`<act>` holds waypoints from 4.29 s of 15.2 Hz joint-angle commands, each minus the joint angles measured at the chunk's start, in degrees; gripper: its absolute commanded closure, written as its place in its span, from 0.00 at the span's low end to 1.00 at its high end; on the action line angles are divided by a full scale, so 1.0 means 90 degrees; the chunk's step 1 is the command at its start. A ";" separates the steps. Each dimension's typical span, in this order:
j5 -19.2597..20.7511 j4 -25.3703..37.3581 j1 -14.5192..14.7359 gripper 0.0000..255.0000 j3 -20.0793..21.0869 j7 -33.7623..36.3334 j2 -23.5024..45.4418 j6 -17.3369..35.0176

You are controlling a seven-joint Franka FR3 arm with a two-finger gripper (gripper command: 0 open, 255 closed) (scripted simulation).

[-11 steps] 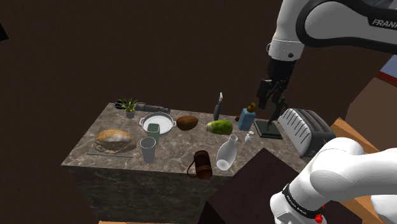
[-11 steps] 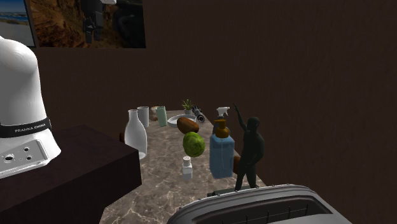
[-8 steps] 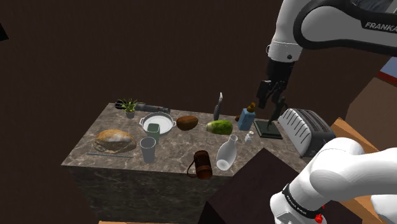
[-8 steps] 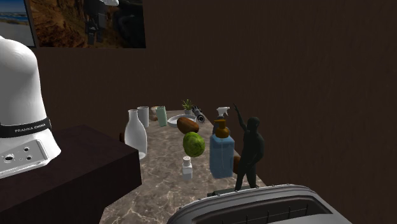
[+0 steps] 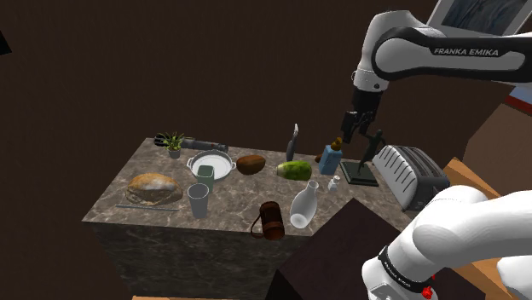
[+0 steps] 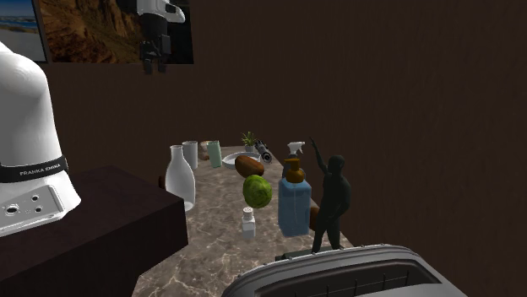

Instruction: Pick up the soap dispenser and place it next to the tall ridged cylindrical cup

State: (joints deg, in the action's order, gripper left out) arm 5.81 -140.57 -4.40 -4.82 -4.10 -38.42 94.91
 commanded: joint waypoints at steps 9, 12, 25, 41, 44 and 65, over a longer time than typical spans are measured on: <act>0.0533 0.0361 -0.0361 0.00 -0.1071 -0.1206 0.1727 0.1544; 0.0536 0.0638 -0.0429 0.00 -0.1359 -0.1582 0.2361 0.1952; -0.0456 0.2678 -0.0918 0.00 -0.2100 -0.3459 0.5480 0.3088; -0.1607 0.6139 -0.2233 0.00 -0.1747 -0.4746 0.8828 0.2953; -0.1645 0.6081 -0.2261 0.00 -0.1718 -0.4768 0.8955 0.3136; -0.1639 0.6068 -0.2261 1.00 -0.1725 -0.4775 0.8926 0.3119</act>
State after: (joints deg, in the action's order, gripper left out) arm -9.04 -85.94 -24.85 -20.26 -47.12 42.34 123.35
